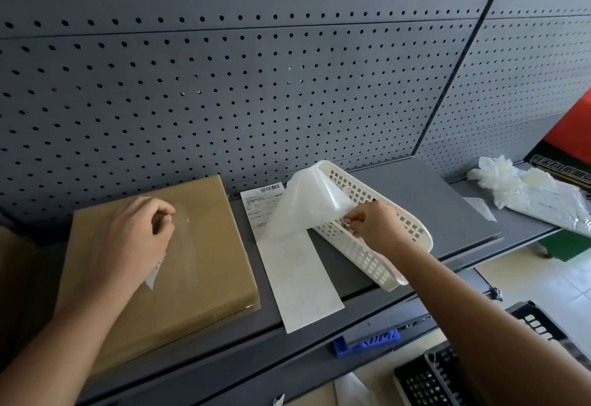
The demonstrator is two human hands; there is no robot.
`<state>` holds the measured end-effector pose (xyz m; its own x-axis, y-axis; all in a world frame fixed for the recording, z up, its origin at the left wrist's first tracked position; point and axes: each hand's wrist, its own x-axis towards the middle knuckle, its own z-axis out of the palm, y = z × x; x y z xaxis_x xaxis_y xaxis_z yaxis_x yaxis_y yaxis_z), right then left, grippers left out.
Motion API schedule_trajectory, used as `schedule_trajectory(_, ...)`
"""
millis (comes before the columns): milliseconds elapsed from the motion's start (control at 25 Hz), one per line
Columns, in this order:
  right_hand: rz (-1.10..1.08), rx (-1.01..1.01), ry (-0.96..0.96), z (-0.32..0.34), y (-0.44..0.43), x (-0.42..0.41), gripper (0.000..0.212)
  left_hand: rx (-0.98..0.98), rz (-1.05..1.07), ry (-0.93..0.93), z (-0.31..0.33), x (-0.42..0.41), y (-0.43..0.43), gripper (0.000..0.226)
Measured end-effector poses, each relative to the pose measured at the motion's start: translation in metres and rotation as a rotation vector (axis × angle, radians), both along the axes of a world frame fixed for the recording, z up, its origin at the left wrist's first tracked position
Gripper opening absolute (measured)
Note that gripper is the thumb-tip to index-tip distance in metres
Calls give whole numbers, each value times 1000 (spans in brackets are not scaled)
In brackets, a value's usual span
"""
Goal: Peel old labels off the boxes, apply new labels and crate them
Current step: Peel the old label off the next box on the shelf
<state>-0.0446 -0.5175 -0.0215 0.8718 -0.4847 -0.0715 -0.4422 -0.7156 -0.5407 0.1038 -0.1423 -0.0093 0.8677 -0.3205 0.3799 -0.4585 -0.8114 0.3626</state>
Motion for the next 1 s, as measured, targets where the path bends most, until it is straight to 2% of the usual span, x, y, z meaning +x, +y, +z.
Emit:
schedule_trajectory(160, -85, 108, -51, 1, 4, 4, 6, 1, 5, 6, 1, 0, 0, 11)
schedule_trajectory(320, -92, -31, 9, 6, -2, 2, 25, -7, 5, 18, 1, -1, 0, 10)
schedule_trajectory(400, -104, -13, 49, 12, -4, 1, 31, 4, 18, 24, 3, -2, 0, 10)
schedule_trajectory(600, -73, -61, 87, 42, -7, -6, 26, -17, 15, 41, 7, -4, 1, 11)
schedule_trajectory(840, -113, -162, -103, 82, 17, -6, 26, -130, 12, 137, 17, -3, 10, 14)
schedule_trajectory(920, -24, -150, -195, 95, 48, 6, 19, -152, 7, 157, 19, 0, 26, 16)
schedule_trajectory(1000, 163, -107, -246, 100, 94, 21, 6, -128, 9, 154, 19, -2, 45, 16)
